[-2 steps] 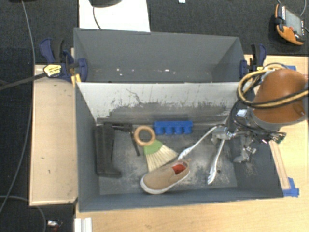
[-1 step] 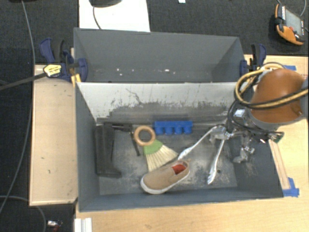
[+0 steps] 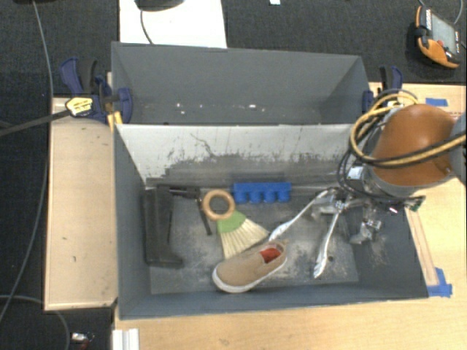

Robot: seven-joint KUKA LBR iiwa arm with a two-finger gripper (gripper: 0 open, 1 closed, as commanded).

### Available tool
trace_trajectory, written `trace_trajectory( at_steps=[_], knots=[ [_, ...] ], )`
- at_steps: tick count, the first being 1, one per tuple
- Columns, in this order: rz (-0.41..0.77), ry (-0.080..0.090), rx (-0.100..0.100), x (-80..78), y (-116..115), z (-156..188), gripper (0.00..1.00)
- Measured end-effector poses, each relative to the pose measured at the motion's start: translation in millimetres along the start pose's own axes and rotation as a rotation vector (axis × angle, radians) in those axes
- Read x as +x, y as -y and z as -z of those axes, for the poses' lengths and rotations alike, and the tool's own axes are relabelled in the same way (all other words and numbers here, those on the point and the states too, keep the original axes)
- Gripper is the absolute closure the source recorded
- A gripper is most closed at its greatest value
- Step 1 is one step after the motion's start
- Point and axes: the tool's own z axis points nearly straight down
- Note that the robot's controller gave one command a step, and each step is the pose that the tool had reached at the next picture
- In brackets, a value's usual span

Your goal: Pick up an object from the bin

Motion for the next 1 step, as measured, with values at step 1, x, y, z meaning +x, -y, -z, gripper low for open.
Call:
trace_trajectory(
  at_steps=[1],
  knots=[
    [0.529, 0.000, 0.001, -22.6, 3.4, 42.1, 0.00]
  ],
)
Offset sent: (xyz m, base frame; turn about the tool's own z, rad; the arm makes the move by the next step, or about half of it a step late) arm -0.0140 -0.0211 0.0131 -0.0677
